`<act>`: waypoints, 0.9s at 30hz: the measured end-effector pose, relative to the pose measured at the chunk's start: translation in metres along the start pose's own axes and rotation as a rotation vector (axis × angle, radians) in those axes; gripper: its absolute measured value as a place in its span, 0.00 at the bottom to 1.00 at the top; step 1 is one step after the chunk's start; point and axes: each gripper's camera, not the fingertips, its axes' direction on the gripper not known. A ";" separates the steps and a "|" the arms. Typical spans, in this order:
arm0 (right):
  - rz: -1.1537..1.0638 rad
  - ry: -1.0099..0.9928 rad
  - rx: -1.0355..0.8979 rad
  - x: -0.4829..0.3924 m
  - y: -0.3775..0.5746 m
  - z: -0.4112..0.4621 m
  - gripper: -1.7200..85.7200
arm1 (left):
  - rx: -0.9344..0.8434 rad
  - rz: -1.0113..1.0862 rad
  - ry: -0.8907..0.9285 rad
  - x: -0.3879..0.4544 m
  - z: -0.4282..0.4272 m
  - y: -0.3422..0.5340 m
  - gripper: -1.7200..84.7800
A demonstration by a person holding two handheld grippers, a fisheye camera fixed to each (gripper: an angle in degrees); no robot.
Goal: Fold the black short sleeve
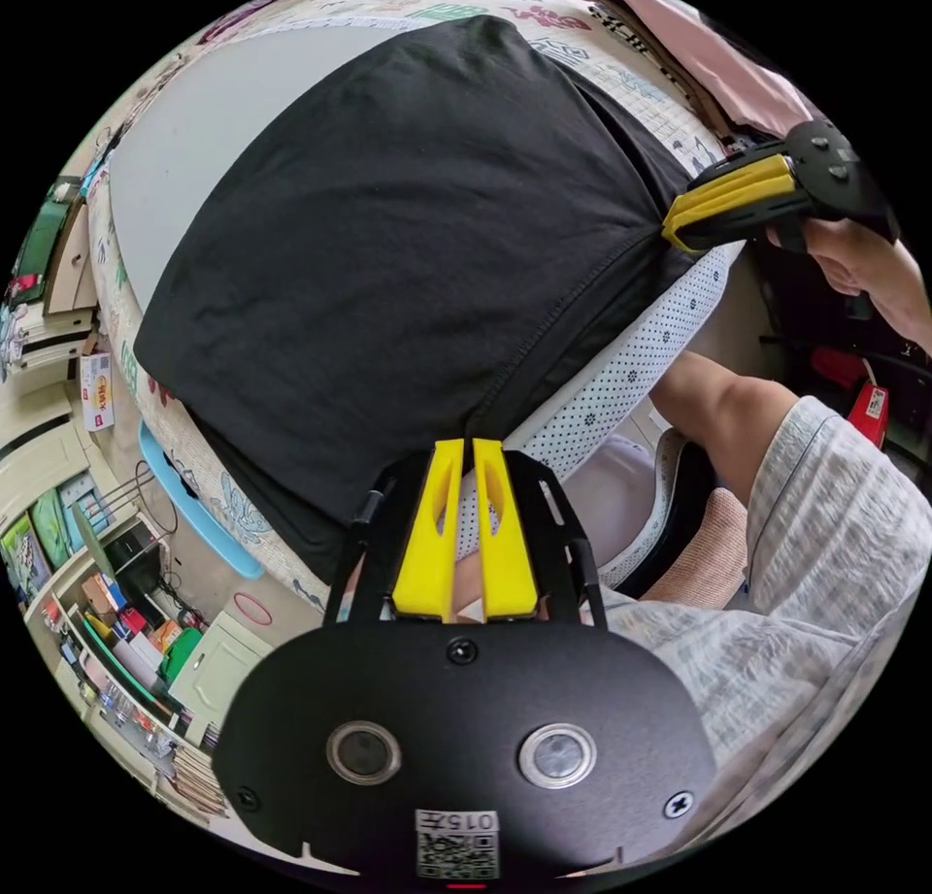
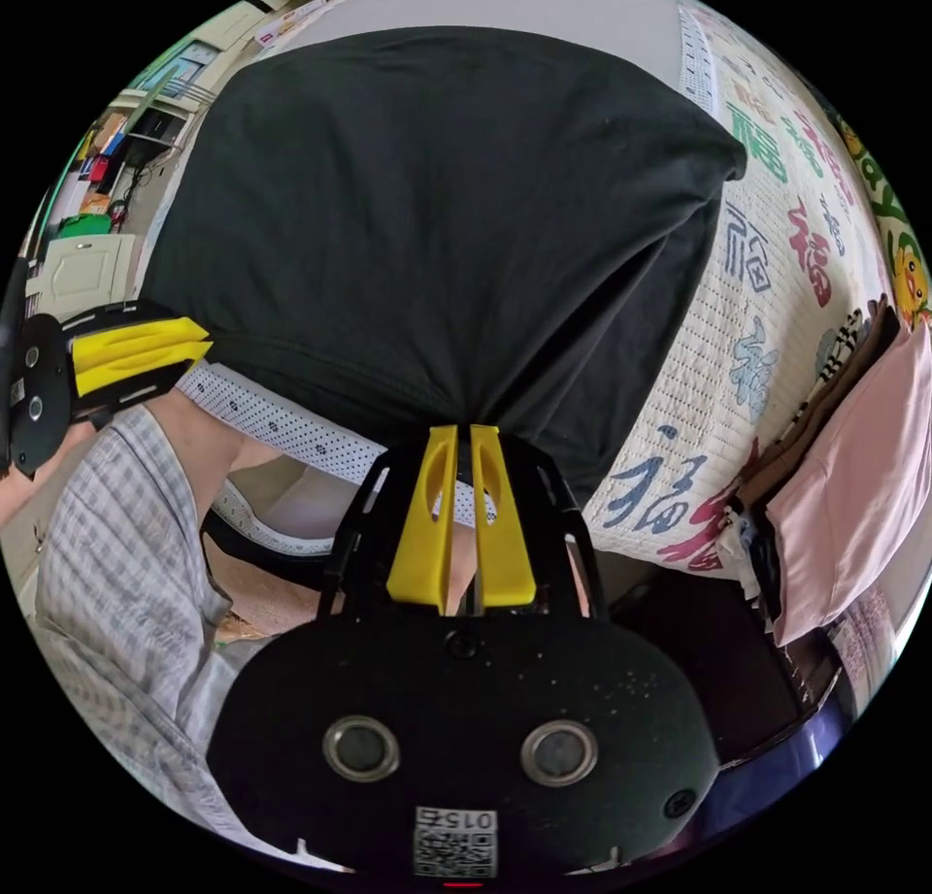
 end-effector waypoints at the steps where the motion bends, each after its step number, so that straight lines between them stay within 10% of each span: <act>1: 0.016 -0.006 0.004 -0.002 -0.001 -0.004 0.06 | -0.005 -0.002 -0.002 0.002 -0.001 -0.002 0.03; 27: 0.235 -0.387 -0.029 0.026 0.027 -0.114 0.03 | 0.007 -0.347 0.318 -0.063 -0.010 0.052 0.07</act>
